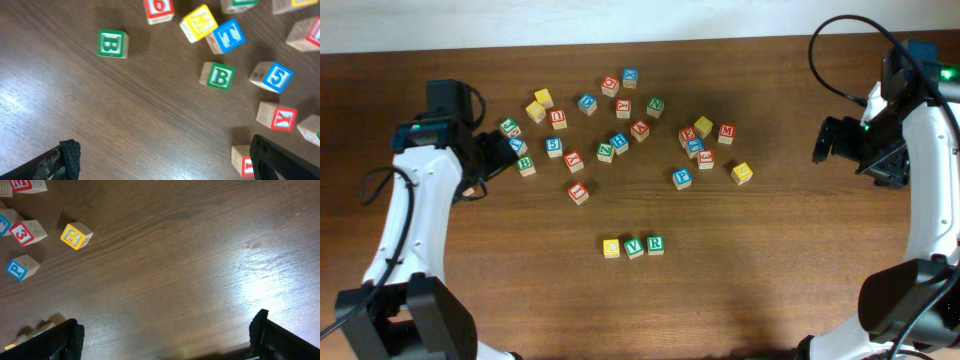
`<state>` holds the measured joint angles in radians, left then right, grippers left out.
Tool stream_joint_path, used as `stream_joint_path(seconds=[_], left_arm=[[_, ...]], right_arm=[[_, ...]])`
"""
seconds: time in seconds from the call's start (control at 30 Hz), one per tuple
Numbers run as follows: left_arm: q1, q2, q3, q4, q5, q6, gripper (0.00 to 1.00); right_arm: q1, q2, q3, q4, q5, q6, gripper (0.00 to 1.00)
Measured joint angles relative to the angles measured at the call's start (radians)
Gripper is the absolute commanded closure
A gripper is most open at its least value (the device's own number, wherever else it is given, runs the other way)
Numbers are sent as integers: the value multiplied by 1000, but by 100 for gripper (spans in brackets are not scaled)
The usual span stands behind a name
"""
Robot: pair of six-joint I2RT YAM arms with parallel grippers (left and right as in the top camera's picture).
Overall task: Spell out CVPR
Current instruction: 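Reach left gripper into the pile and grasp the red A block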
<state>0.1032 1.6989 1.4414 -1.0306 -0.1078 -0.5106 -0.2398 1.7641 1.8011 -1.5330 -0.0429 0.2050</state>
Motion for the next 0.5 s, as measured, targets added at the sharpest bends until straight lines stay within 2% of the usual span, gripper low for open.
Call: stream_joint_path(seconds=[0.07, 0.13, 0.17, 0.2, 0.27, 0.3, 0.4, 0.47, 0.5], left_arm=[[3, 0, 0, -1, 62, -8, 1], [-8, 0, -2, 30, 196, 19, 1], [-46, 0, -2, 72, 320, 48, 0], [-73, 0, -2, 94, 379, 50, 0], [-168, 1, 53, 103, 423, 50, 0], [-205, 1, 83, 96, 426, 50, 0], [-369, 10, 283, 62, 312, 11, 0], [-440, 78, 385, 95, 248, -77, 2], [-451, 130, 391, 167, 199, -146, 2]], right_arm=[[0, 0, 0, 0, 0, 0, 2], [0, 0, 0, 0, 0, -1, 2], [0, 0, 0, 0, 0, 0, 2], [0, 0, 0, 0, 0, -1, 2], [0, 0, 0, 0, 0, 0, 2], [0, 0, 0, 0, 0, -1, 2], [0, 0, 0, 0, 0, -2, 2], [0, 0, 1, 0, 0, -3, 2], [0, 0, 1, 0, 0, -2, 2]])
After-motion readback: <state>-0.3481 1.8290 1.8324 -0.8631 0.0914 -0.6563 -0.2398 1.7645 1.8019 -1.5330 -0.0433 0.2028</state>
